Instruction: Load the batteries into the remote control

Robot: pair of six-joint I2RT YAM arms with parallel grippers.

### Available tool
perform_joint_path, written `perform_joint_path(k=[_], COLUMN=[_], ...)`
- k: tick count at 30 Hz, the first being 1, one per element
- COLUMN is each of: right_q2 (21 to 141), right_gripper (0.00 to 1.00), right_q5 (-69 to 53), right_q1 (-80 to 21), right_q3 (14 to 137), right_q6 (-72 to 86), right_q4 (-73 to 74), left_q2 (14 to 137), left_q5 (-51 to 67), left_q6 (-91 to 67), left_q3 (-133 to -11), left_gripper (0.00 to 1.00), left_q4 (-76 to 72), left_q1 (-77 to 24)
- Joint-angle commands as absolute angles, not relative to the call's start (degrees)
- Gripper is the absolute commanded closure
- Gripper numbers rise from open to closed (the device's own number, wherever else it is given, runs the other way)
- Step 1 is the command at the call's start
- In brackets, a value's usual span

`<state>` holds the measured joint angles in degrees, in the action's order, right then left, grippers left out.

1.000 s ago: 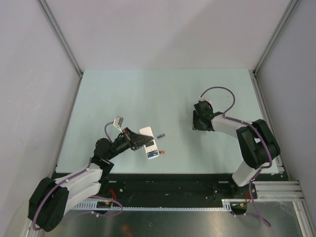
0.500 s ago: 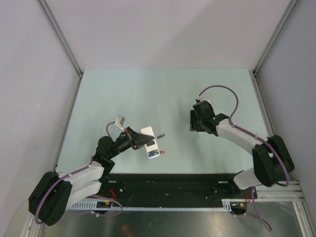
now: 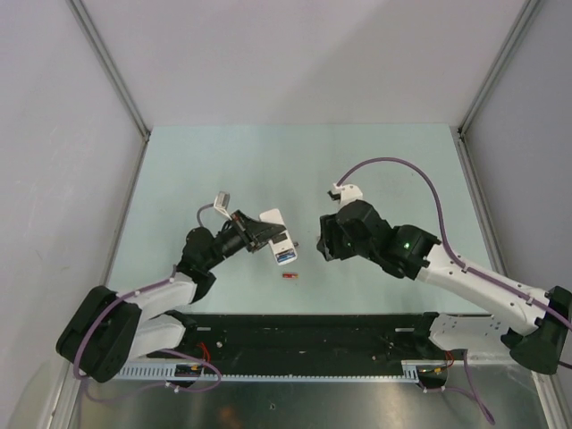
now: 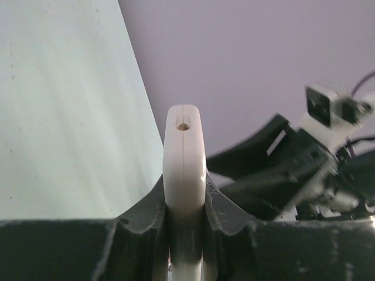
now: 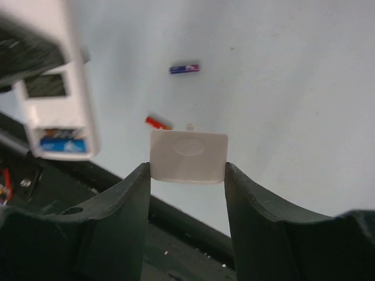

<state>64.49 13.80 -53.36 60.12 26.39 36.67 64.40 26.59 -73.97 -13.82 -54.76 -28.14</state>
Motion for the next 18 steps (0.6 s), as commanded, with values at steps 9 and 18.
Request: perform_joint_path(k=[9, 18], right_q2=[68.55, 74.26], right_gripper=[0.64, 0.64], right_q5=[17.58, 19.07], right_q1=[-62.58, -65.21], right_q3=[68.11, 71.63], right_q6=[29.88, 29.97], right_q4=[39.29, 39.11], left_q2=[73.39, 75.76], left_q5=[22.15, 21.36], left_q6=[-74.09, -74.88], left_q3=[-22.41, -23.55], left_gripper=[1.0, 1.0], left_q4=[-57.31, -57.74], left_q1=[-32.25, -32.78])
